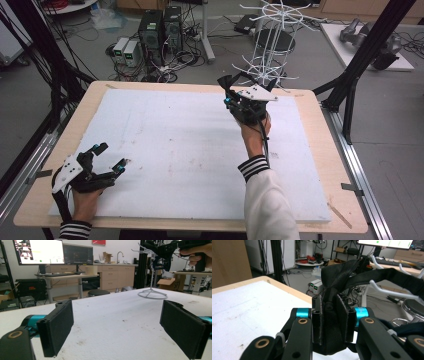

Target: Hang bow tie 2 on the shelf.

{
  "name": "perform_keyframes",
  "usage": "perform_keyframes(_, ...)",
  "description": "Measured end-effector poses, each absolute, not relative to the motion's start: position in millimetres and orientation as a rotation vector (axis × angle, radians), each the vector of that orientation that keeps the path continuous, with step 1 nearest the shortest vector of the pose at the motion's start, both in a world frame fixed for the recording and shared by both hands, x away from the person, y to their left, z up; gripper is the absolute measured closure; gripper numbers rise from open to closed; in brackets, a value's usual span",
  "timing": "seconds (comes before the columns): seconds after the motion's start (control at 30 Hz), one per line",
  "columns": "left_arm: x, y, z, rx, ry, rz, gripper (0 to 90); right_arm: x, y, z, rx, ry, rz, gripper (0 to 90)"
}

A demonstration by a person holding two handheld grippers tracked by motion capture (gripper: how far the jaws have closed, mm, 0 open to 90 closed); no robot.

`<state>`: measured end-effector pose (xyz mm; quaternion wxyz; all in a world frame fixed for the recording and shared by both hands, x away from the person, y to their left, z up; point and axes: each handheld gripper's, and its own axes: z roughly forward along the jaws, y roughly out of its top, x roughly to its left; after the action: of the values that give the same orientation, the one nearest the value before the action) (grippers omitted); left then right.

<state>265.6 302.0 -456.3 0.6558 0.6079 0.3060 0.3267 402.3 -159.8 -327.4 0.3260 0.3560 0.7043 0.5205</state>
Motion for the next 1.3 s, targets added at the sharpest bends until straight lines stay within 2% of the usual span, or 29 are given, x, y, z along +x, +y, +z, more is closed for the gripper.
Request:
perform_keyframes(0.9,265.6,301.8,-456.3,1.38,0.696,0.745,12.3,395.8,-185.2,-355.9,1.021,1.87,1.37,74.9)
perform_keyframes(1.03,265.7,301.8,-456.3,1.379,0.697,0.746,12.3,395.7,-186.5,-358.5,1.028,1.87,1.375,72.4)
perform_keyframes(1.1,265.7,301.8,-456.3,1.38,0.698,0.746,12.3,395.6,-187.5,-360.0,1.024,1.876,1.382,68.5)
perform_keyframes(1.2,265.7,301.8,-456.2,1.383,0.699,0.746,12.2,395.0,-186.8,-361.6,1.017,1.879,1.395,44.2)
perform_keyframes(1.3,265.8,301.7,-456.2,1.383,0.699,0.746,12.3,391.4,-185.1,-361.1,1.002,1.886,1.409,27.2)
